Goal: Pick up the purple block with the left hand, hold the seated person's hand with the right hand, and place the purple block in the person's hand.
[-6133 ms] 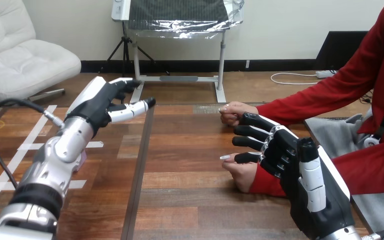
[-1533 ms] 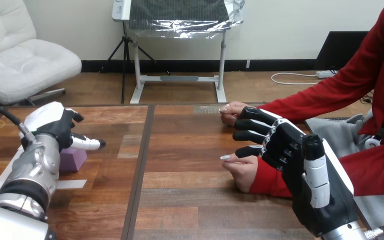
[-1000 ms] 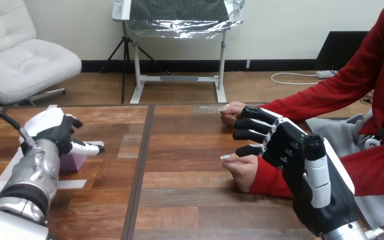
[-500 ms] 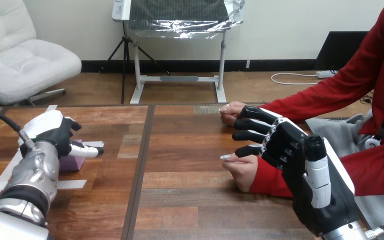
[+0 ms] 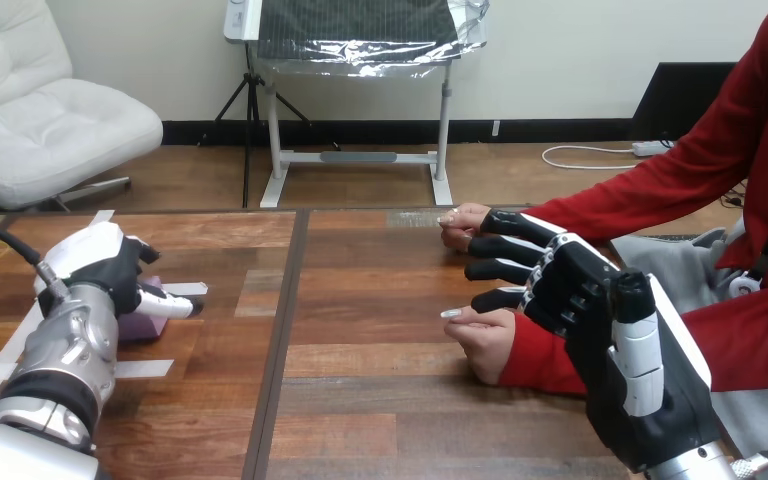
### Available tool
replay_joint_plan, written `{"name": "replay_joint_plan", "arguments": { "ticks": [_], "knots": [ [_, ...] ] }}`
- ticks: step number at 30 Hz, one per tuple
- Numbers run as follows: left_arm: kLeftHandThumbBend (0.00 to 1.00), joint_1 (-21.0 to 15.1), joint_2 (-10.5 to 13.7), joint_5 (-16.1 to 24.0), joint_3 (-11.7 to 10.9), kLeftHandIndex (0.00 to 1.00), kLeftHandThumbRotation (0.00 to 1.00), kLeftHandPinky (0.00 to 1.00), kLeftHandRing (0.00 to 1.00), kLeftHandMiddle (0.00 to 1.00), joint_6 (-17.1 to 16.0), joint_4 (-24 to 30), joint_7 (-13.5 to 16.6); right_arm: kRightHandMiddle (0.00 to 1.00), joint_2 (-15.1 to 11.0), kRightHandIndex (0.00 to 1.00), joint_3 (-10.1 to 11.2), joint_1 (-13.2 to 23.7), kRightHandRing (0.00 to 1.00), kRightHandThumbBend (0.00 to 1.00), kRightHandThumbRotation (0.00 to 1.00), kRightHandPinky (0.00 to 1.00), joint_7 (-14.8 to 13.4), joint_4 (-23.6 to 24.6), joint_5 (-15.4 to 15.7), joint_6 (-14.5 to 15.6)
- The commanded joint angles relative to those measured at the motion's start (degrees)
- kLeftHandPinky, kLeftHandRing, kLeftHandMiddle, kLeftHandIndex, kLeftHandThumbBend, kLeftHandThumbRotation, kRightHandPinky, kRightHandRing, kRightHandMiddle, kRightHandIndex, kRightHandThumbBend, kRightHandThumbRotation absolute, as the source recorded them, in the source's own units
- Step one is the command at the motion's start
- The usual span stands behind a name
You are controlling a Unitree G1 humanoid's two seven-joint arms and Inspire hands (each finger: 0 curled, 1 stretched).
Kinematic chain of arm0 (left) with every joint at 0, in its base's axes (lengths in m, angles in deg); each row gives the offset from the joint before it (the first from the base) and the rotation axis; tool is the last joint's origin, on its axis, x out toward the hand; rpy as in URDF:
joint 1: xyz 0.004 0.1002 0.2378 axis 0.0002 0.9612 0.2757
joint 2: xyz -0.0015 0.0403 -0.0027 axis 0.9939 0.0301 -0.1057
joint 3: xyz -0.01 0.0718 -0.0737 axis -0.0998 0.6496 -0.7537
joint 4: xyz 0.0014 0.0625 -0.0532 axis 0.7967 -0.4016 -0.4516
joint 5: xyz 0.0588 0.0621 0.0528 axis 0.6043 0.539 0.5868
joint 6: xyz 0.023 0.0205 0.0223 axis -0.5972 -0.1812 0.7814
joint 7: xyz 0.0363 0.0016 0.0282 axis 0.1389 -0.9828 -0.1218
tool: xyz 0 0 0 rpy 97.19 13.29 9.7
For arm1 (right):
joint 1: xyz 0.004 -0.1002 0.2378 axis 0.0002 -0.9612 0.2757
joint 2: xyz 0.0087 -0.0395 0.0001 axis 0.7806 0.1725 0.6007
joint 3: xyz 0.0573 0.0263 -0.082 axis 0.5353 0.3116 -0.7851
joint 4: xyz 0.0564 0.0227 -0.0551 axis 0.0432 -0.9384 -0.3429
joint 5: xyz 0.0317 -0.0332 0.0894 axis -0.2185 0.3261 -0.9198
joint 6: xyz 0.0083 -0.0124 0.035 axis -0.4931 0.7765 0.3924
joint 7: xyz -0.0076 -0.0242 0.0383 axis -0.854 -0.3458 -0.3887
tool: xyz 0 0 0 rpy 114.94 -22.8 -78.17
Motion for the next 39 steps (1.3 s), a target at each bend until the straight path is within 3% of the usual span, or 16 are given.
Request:
{"name": "replay_joint_plan", "arguments": {
  "ticks": [1,28,39],
  "knots": [
    [0.73,-0.6,-1.1,-0.3,0.1,0.82,0.32,0.71,0.82,0.83,0.6,0.5,-0.5,0.76,0.7,0.78,-0.1,3.0,0.73,0.87,1.0,0.63,0.0,1.8,-0.5,-1.6],
    [0.73,-0.3,-1.3,-0.5,0.3,0.78,0.22,0.67,0.8,0.82,0.8,0.6,0.2,0.75,0.6,0.78,-0.1,3.1,0.72,0.88,1.0,0.61,0.1,1.7,-0.3,-2.3],
    [0.73,-0.3,-1.7,-2.8,-1.7,0.75,0.12,0.68,0.81,0.82,0.8,0.9,0.3,0.75,0.5,0.78,-0.1,3.1,0.72,0.88,1.0,0.61,0.2,1.5,-0.4,-2.4]
  ]
}}
